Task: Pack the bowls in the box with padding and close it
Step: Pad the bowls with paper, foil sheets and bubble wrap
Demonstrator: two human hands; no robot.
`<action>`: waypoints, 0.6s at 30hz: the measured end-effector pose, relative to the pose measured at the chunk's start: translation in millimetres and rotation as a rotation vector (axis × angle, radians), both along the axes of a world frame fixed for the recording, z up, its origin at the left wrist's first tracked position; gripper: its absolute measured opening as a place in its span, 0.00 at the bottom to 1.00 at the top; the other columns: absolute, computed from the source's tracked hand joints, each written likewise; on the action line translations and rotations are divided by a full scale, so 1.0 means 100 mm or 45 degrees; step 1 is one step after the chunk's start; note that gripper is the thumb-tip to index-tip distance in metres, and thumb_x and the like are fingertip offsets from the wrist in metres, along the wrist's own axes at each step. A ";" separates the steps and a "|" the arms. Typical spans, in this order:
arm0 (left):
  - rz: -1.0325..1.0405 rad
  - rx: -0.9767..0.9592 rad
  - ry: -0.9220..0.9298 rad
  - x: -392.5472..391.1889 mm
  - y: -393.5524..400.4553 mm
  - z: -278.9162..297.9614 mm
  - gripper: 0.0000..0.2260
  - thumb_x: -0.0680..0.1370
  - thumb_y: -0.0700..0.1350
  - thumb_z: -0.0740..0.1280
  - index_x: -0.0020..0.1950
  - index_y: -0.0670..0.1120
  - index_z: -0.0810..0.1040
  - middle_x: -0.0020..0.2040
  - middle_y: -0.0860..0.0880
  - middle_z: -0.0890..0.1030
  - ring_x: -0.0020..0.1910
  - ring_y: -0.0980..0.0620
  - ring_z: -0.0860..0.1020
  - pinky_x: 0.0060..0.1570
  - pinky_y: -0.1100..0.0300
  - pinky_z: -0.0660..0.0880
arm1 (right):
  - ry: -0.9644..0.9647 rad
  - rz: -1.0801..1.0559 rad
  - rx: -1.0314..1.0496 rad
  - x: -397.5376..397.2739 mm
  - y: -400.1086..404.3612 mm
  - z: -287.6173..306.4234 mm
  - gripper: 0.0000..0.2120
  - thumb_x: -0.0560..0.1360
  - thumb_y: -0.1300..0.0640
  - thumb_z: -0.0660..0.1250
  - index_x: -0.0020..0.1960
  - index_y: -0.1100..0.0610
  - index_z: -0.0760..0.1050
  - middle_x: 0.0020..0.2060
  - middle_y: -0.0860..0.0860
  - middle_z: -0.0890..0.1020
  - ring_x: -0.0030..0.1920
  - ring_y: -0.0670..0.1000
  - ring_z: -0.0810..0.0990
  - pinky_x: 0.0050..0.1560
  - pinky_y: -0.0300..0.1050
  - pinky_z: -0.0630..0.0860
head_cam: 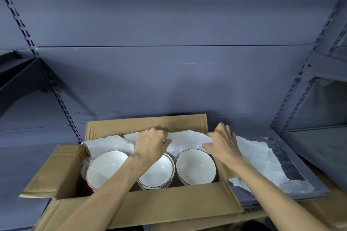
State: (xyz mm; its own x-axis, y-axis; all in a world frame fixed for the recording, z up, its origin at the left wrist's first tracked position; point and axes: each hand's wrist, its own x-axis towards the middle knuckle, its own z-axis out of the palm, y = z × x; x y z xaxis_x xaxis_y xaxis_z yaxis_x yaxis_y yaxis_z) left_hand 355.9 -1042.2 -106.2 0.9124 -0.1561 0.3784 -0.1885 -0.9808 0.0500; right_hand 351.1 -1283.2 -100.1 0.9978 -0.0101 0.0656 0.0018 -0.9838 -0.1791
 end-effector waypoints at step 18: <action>0.145 0.089 0.261 -0.02 -0.03 -0.04 0.06 0.78 0.48 0.67 0.49 0.49 0.82 0.49 0.48 0.84 0.50 0.43 0.82 0.43 0.56 0.73 | -0.084 0.241 -0.352 0.07 0.14 -0.03 0.20 0.78 0.61 0.66 0.31 0.53 0.62 0.38 0.47 0.78 0.48 0.54 0.63 0.48 0.50 0.55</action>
State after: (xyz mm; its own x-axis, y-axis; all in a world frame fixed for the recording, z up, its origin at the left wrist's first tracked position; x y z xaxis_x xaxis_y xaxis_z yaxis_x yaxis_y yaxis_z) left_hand 353.9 -1045.6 -110.4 0.9823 -0.0671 0.1750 -0.0694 -0.9976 0.0072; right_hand 358.6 -1269.2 -103.4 0.9738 0.2018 0.1046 0.1914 -0.9763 0.1012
